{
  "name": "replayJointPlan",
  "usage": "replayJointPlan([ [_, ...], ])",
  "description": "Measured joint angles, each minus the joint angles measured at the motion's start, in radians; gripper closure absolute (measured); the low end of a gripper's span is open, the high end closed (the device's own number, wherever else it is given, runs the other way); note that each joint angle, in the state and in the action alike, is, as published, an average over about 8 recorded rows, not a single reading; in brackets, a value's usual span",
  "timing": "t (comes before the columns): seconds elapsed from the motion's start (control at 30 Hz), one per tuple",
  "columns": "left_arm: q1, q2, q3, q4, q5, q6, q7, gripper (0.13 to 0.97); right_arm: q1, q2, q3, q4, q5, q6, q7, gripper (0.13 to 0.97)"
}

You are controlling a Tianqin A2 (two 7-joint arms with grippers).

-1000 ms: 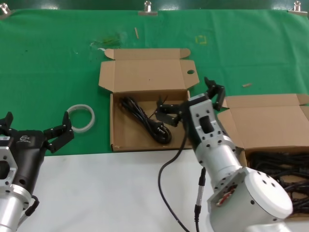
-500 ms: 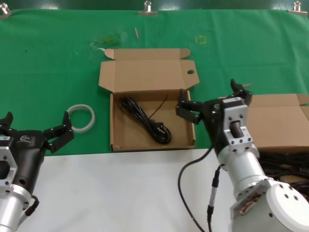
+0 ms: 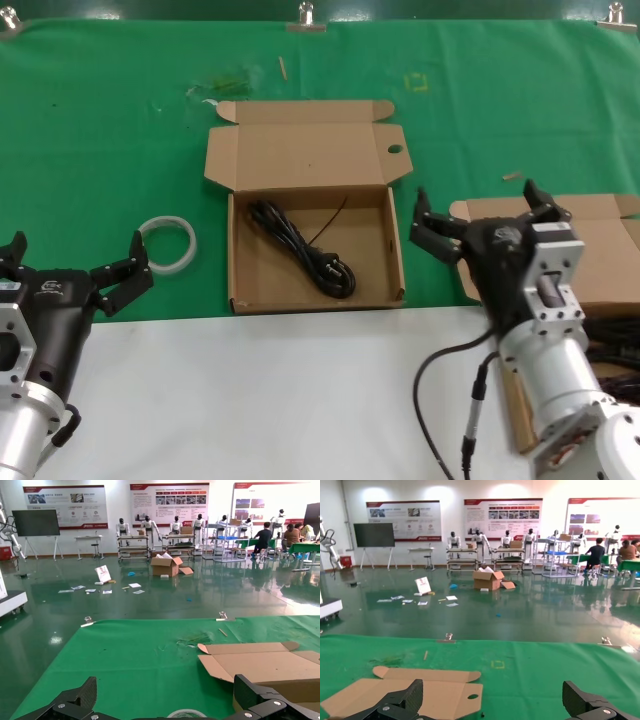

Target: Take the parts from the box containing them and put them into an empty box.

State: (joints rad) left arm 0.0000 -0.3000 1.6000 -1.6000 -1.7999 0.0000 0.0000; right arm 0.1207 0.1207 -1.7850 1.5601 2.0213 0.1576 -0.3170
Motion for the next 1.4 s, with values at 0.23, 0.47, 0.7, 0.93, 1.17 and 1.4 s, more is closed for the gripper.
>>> replayJointPlan([
  [0.23,0.0,0.0,0.0,0.0,0.0,0.0,0.0,0.132,-0.048,0.0,0.074,0.016,-0.088,-0.063,0.126,0.129],
  [0.47,0.0,0.0,0.0,0.0,0.0,0.0,0.0,0.132,-0.092,0.0,0.141,0.03,-0.168,-0.12,0.241,0.129],
  [0.7,0.0,0.0,0.0,0.0,0.0,0.0,0.0,0.132,-0.103,0.0,0.158,0.034,-0.189,-0.135,0.271,0.129],
  [0.93,0.0,0.0,0.0,0.0,0.0,0.0,0.0,0.132,-0.103,0.0,0.158,0.034,-0.189,-0.135,0.271,0.129],
  [1.17,0.0,0.0,0.0,0.0,0.0,0.0,0.0,0.132,-0.103,0.0,0.158,0.034,-0.189,-0.135,0.271,0.129],
  [1.4,0.0,0.0,0.0,0.0,0.0,0.0,0.0,0.132,-0.103,0.0,0.158,0.034,-0.189,-0.135,0.271,0.129],
])
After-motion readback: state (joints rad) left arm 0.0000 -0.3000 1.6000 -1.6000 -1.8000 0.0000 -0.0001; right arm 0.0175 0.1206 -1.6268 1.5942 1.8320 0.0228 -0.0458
